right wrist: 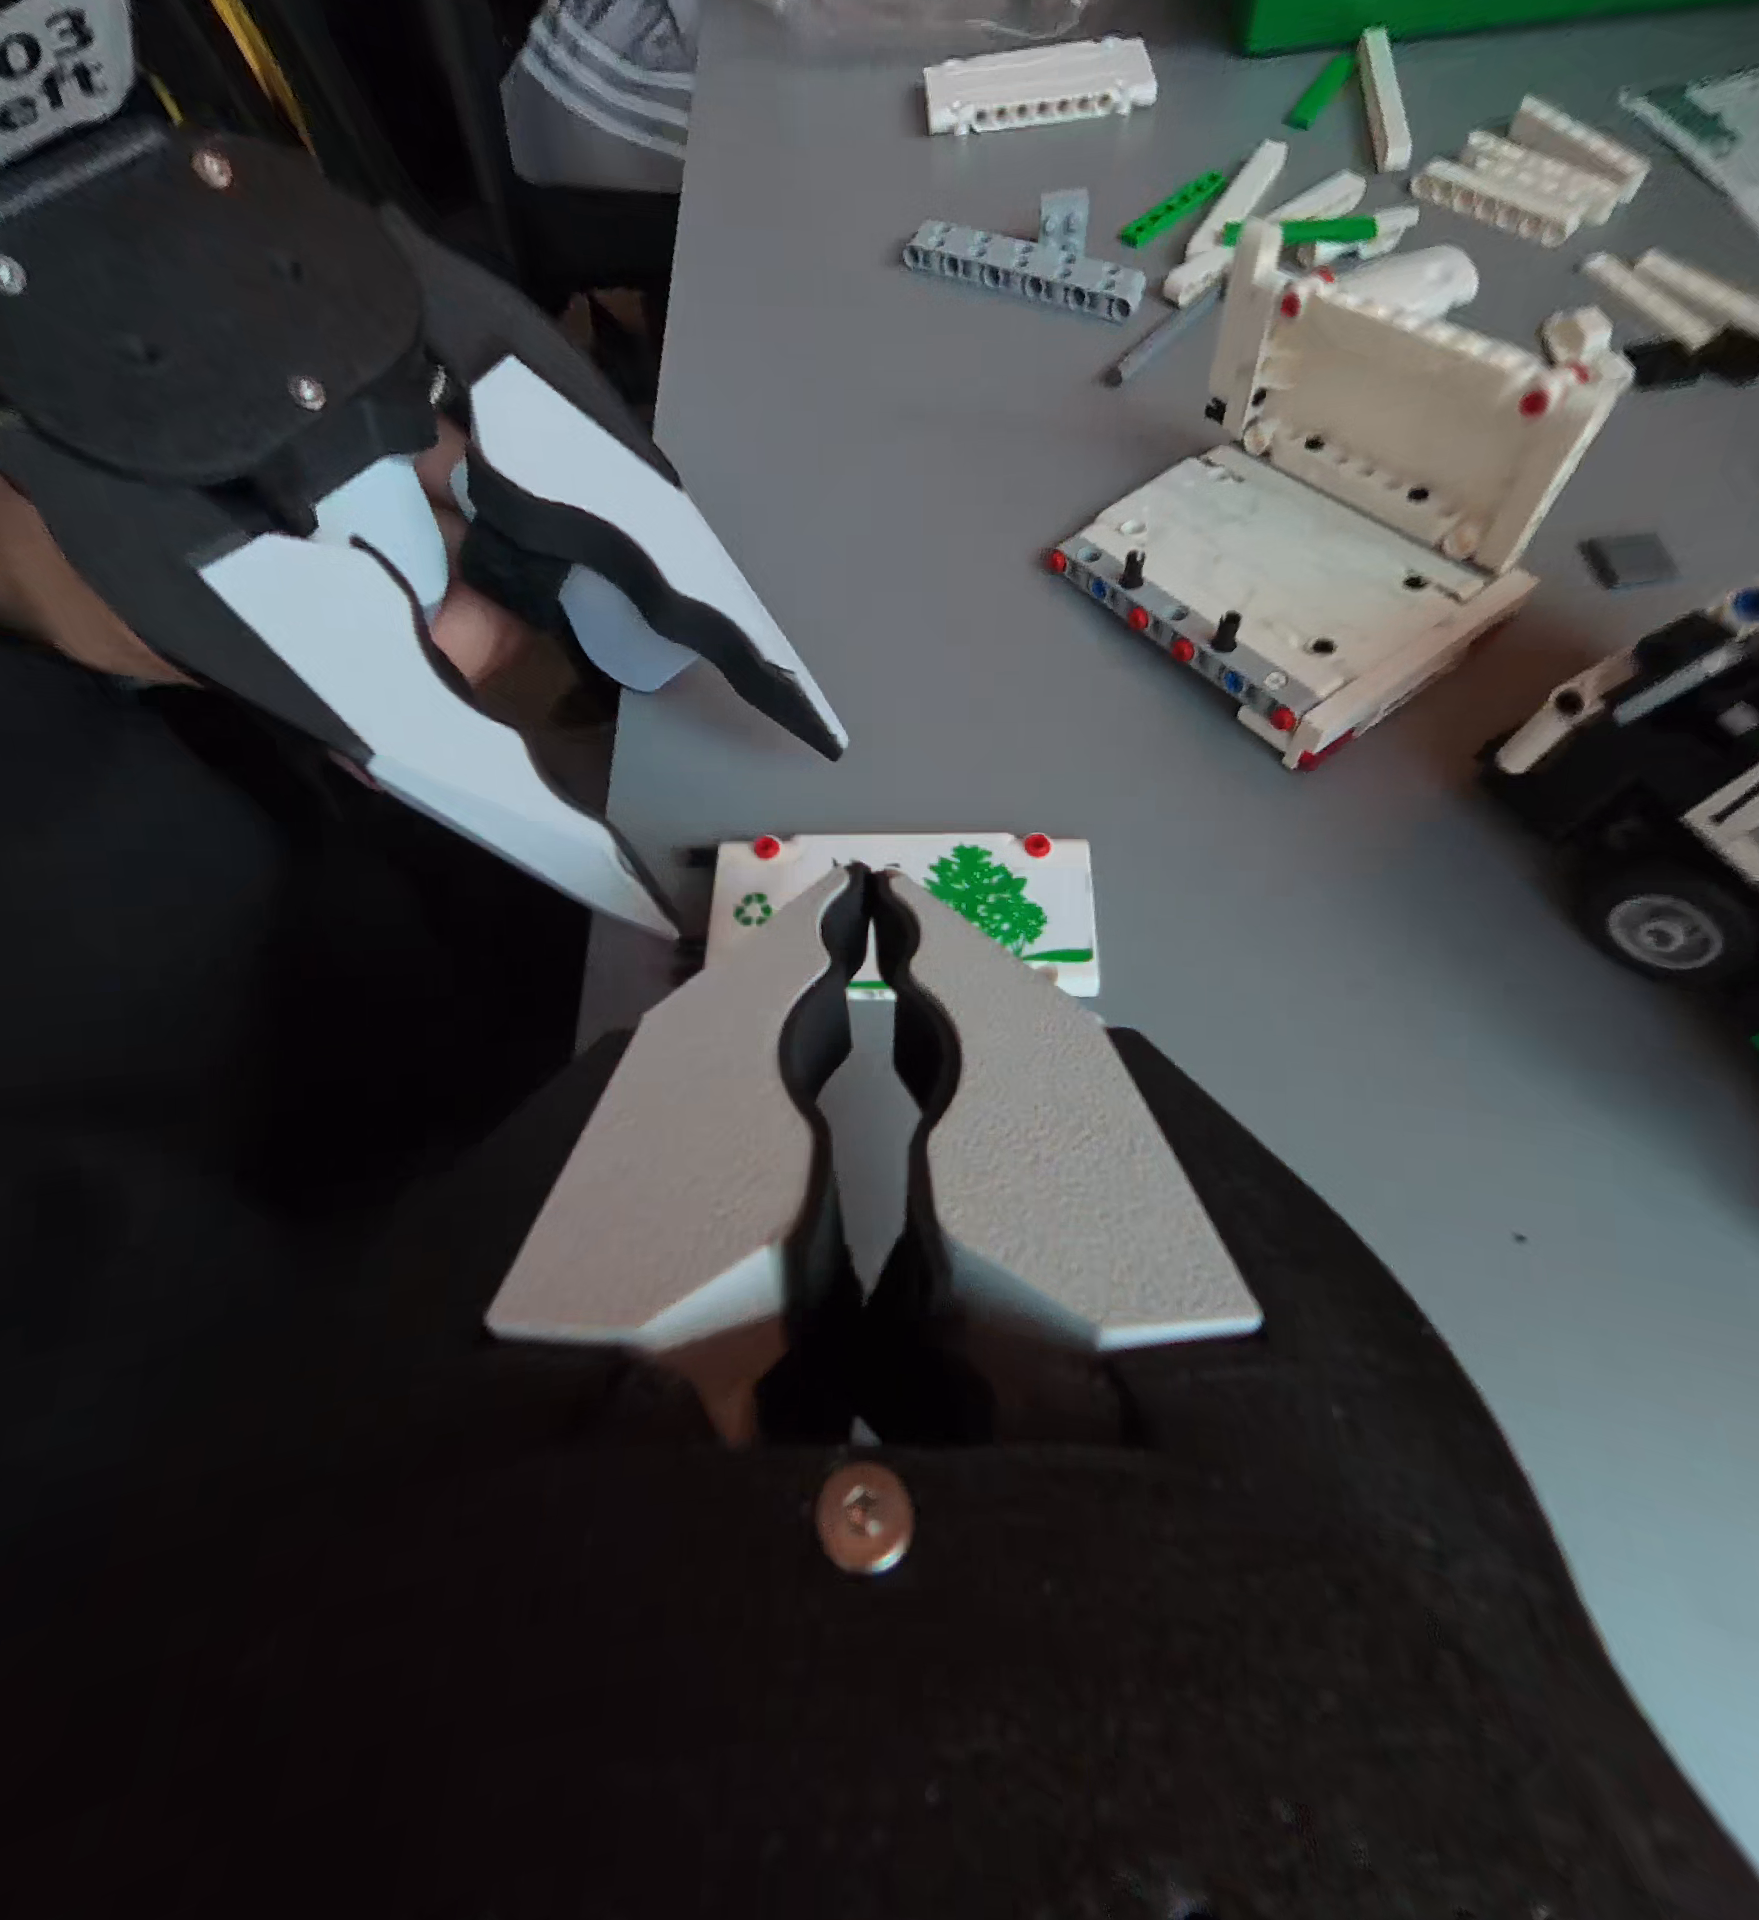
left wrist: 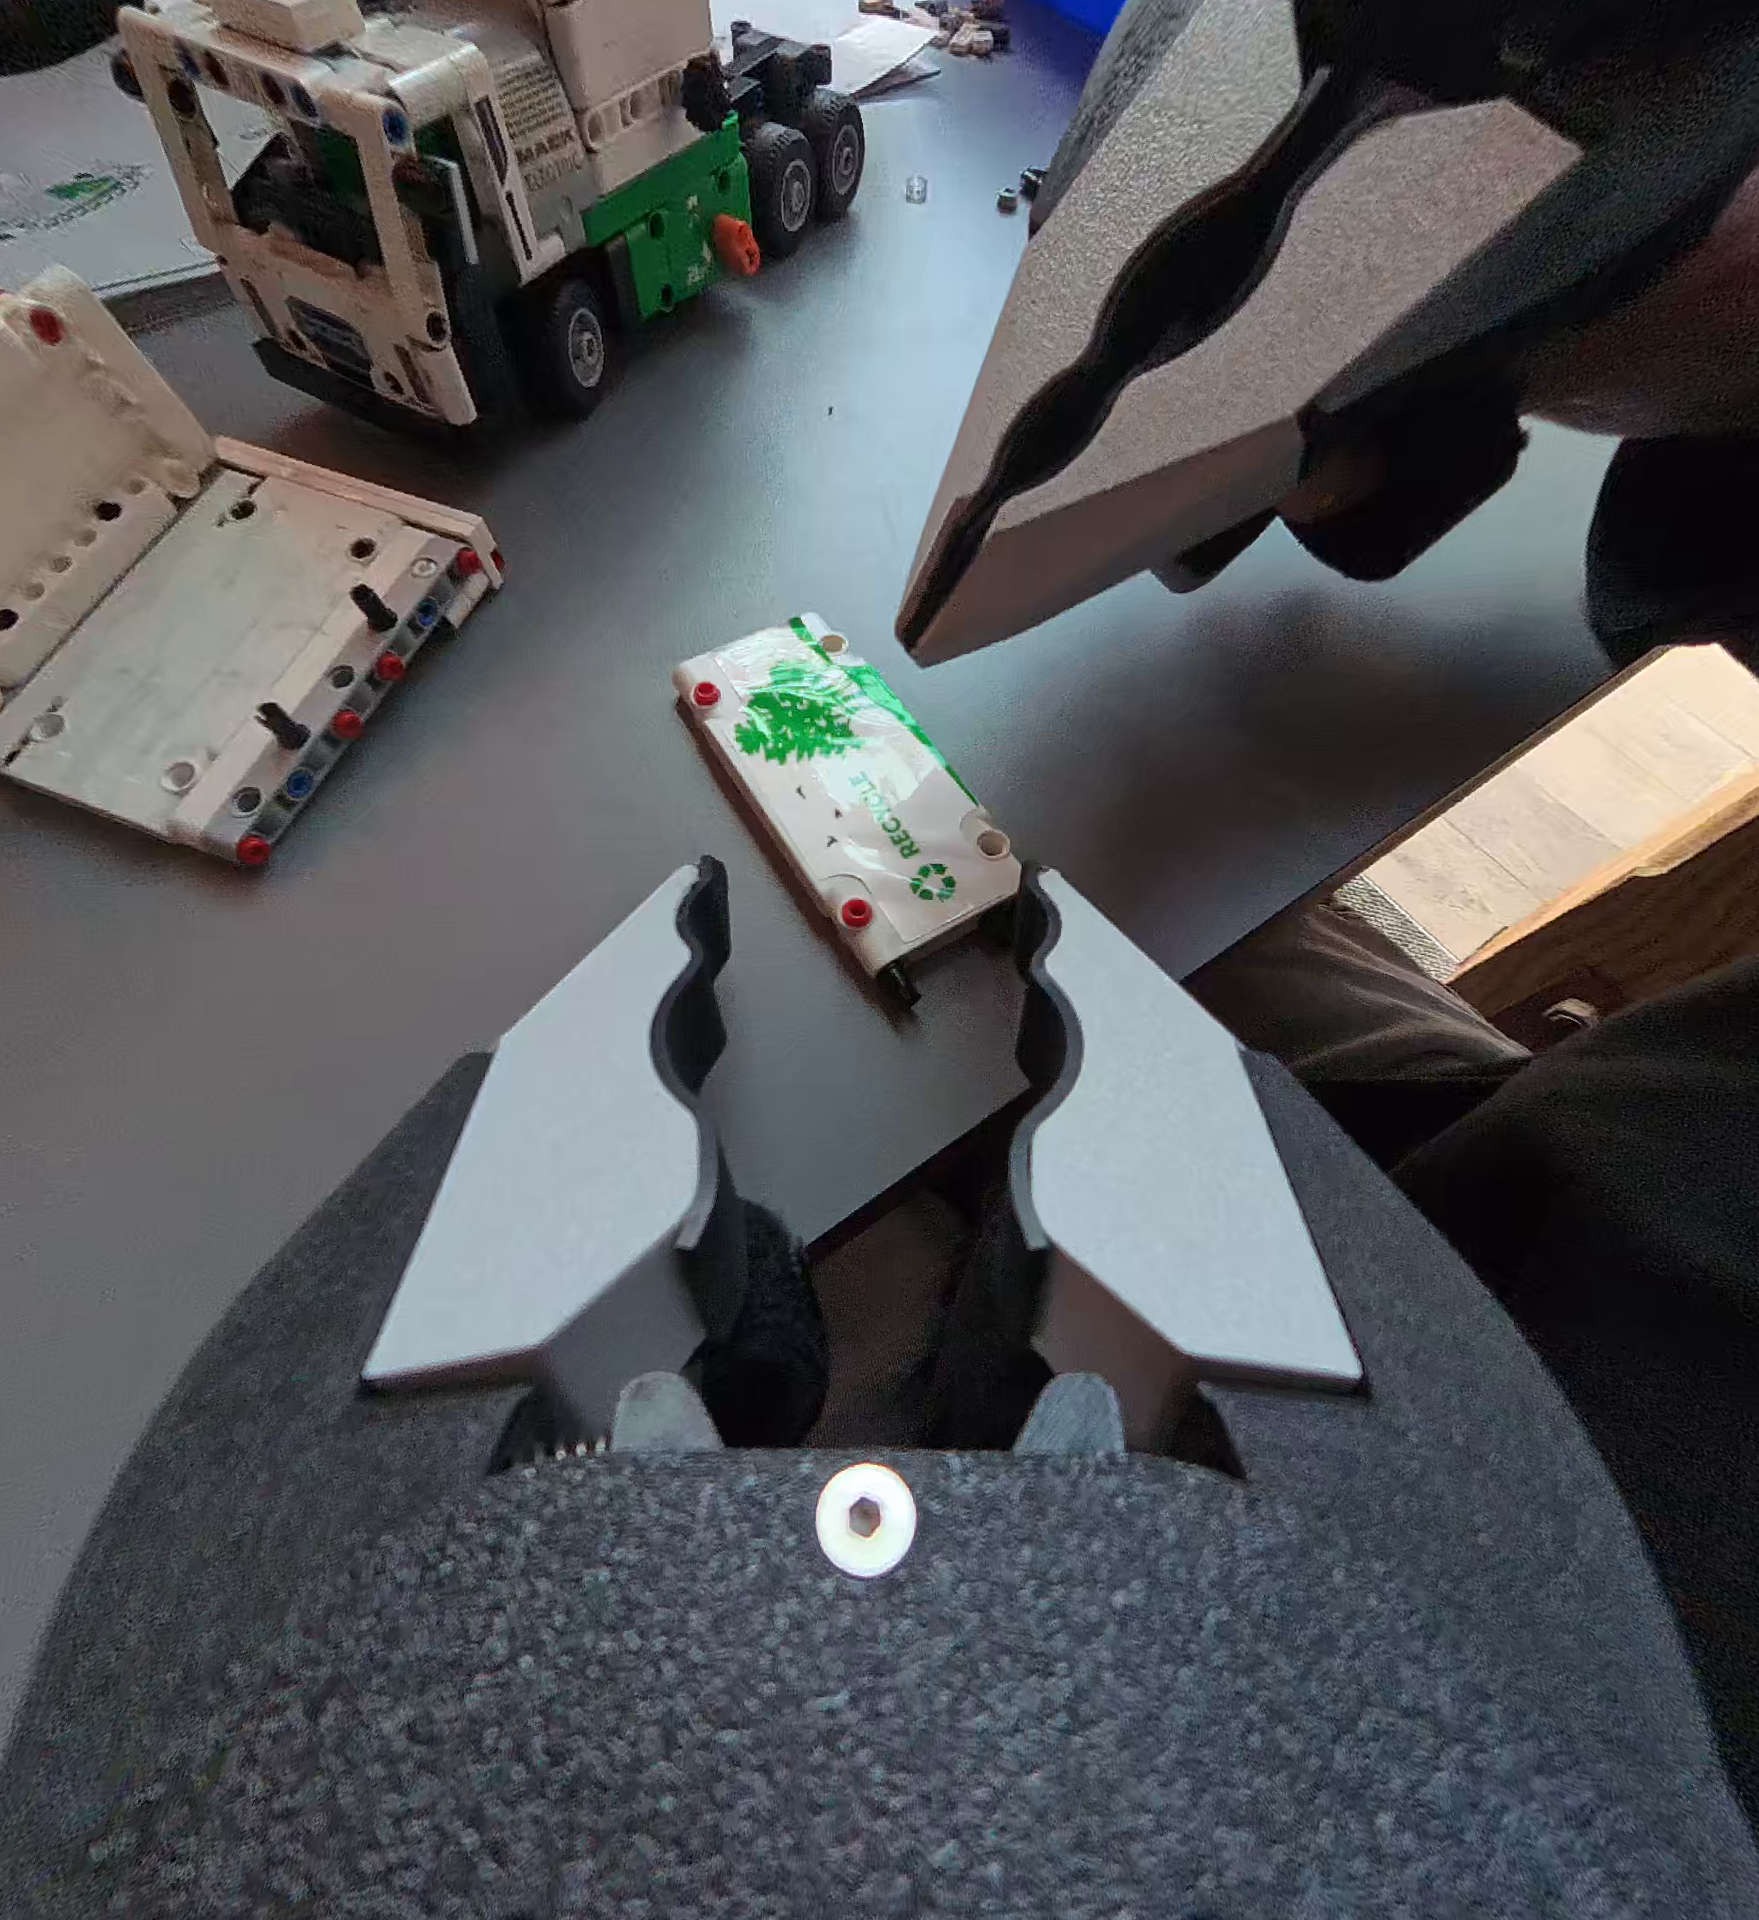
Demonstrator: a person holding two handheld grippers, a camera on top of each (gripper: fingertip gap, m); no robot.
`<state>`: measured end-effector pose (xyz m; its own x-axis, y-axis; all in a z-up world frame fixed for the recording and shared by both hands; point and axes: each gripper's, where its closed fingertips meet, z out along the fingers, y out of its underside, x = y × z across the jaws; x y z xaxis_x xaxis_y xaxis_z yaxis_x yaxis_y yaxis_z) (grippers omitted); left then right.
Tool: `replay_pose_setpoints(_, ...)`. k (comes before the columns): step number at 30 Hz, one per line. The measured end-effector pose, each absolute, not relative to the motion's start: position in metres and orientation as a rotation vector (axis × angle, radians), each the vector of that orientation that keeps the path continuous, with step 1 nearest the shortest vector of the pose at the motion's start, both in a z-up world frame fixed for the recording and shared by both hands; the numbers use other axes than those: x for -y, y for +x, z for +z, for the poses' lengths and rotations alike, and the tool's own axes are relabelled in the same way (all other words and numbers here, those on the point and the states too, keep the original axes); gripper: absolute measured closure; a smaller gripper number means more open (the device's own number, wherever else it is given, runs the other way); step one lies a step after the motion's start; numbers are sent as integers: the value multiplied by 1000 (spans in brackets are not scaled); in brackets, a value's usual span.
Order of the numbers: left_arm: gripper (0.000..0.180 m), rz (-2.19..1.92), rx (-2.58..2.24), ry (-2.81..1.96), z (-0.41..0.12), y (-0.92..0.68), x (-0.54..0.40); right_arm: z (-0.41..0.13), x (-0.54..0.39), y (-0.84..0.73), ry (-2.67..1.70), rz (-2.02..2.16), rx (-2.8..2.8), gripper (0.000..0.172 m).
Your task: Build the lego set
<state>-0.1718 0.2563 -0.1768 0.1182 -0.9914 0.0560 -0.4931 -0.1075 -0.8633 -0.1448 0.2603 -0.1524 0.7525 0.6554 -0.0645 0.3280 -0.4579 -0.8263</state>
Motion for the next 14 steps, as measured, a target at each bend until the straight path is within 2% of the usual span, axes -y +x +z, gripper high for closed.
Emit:
replay_pose_setpoints(3, 129, -845, -1416, -1693, -179, -165, -257, -159, -254, -149, -1914, 236, 1071, 172)
replay_pose_setpoints(12, 165, -866, -1531, -1705, -183, -160, -246, -163, -256, -161, -1190, -351, 1587, 172)
replay_pose_setpoints(14, 165, -885, -1534, -1730, -183, -161, -245, -172, -257, -163, -1103, -432, 1658, 172)
